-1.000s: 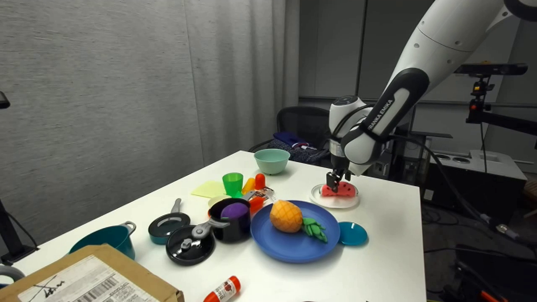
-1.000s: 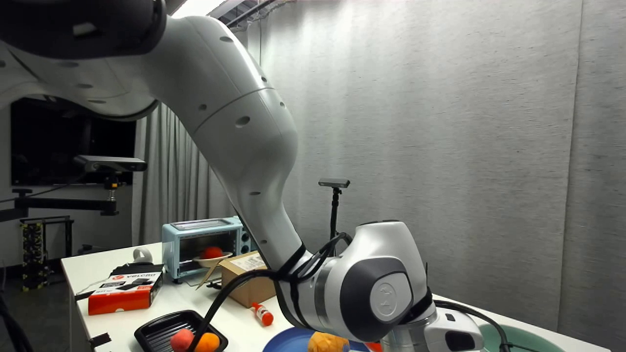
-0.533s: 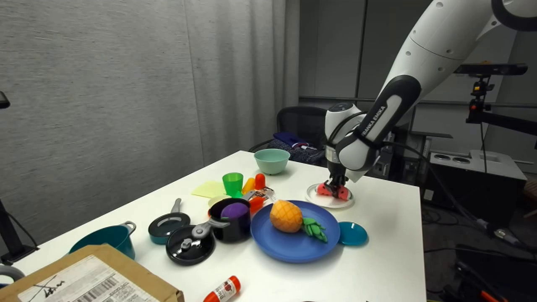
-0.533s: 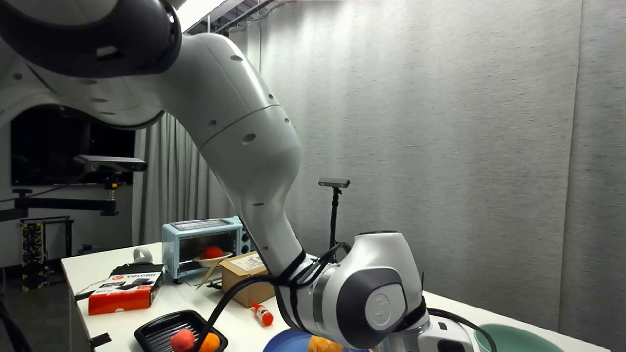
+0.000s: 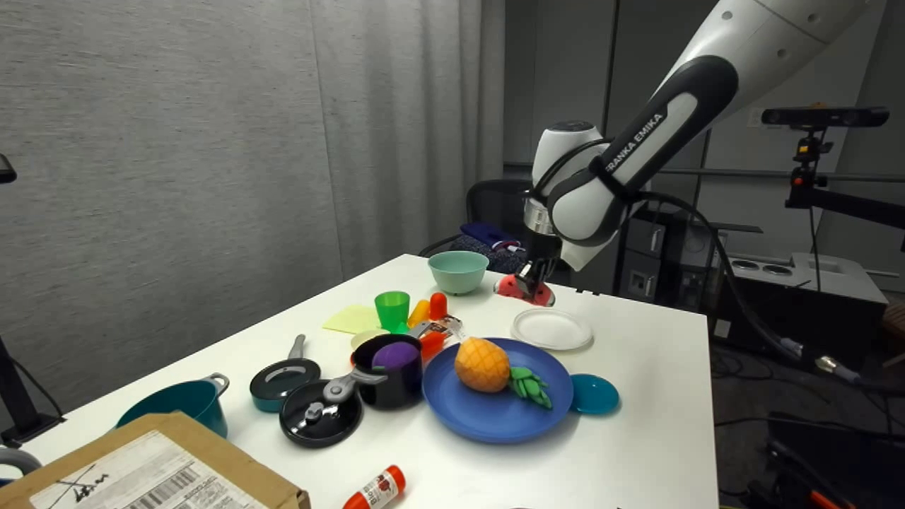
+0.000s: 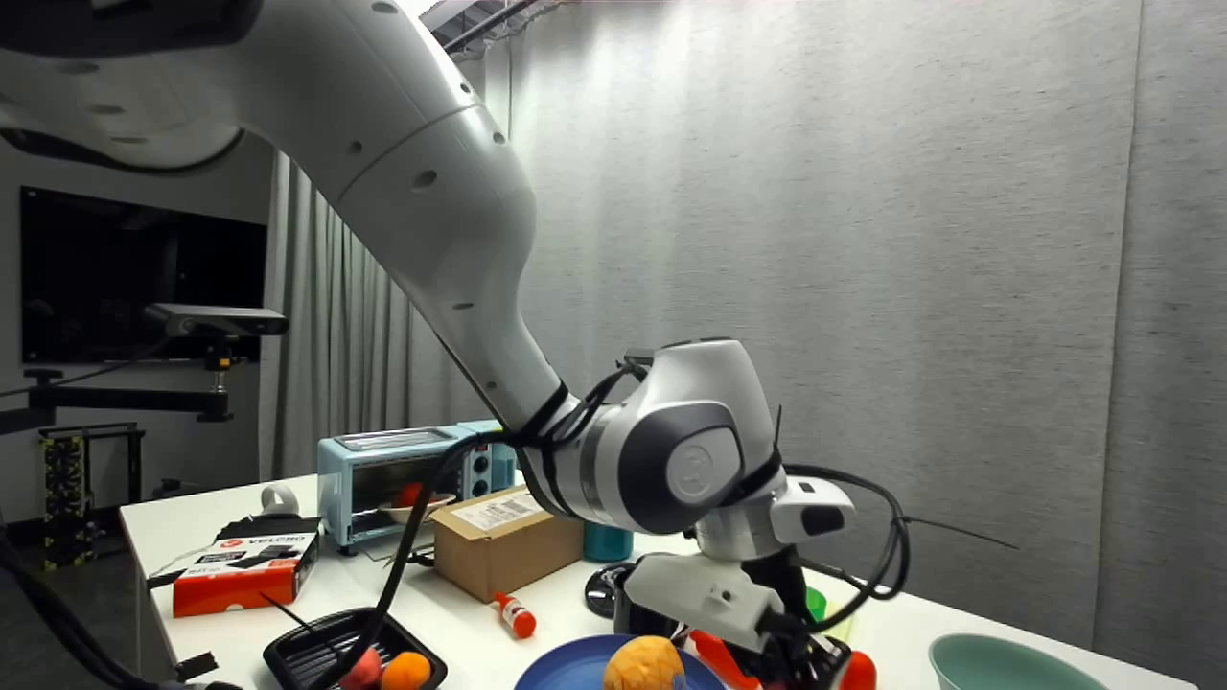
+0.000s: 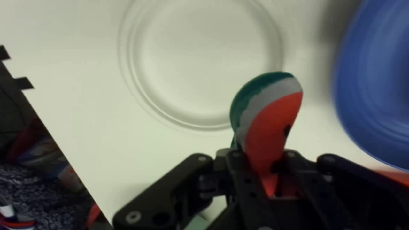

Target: Put all the plush fruit toys on the plate

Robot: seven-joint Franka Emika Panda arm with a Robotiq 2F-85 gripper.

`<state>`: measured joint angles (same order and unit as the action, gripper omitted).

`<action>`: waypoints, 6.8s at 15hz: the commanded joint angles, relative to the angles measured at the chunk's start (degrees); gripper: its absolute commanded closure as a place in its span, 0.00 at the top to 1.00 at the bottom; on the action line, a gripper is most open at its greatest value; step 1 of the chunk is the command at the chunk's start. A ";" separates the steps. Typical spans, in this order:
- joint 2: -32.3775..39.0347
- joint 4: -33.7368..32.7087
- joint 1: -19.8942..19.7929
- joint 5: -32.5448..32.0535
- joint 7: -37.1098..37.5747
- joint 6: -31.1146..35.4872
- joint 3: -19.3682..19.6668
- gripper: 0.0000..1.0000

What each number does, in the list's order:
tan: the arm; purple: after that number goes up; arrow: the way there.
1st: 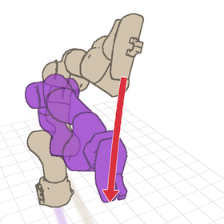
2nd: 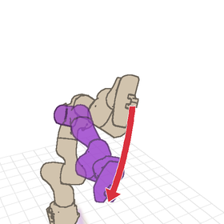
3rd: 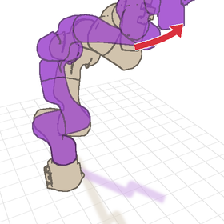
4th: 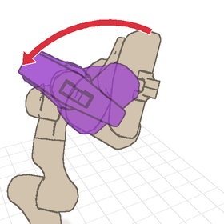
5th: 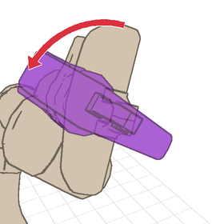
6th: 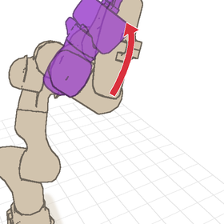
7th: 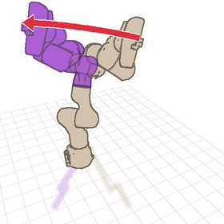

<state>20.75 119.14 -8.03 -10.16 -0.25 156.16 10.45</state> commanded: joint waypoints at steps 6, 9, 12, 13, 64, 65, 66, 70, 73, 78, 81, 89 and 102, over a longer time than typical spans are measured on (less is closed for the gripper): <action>-4.82 5.36 2.11 15.42 -12.47 -4.22 -14.28 0.03; -4.06 6.41 2.33 14.66 -13.18 -6.86 -13.69 0.03; -3.70 7.40 2.28 12.85 -13.71 -8.57 -12.62 0.03; -3.73 7.55 2.40 11.94 -13.43 -9.39 -12.09 0.38; -14.53 7.43 6.37 33.09 -39.07 -31.18 -10.63 1.00; -13.24 7.15 7.17 31.94 -38.31 -32.40 -11.83 1.00; -12.13 7.18 7.66 31.61 -38.56 -32.83 -12.83 1.00; -8.74 7.31 8.34 30.69 -41.39 -31.21 -15.85 1.00; -9.11 8.28 8.07 30.45 -39.94 -31.09 -16.33 1.00; -8.83 7.95 7.60 32.18 -40.68 -30.41 -16.37 1.00; -7.35 7.65 7.27 38.06 -43.27 -27.73 -17.32 1.00; 0.89 3.72 9.28 39.38 -41.99 -25.96 -23.18 1.00; 4.71 -2.58 11.80 26.14 -35.56 -39.61 -23.72 1.00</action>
<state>25.03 118.75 2.97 18.94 -38.16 121.61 -13.31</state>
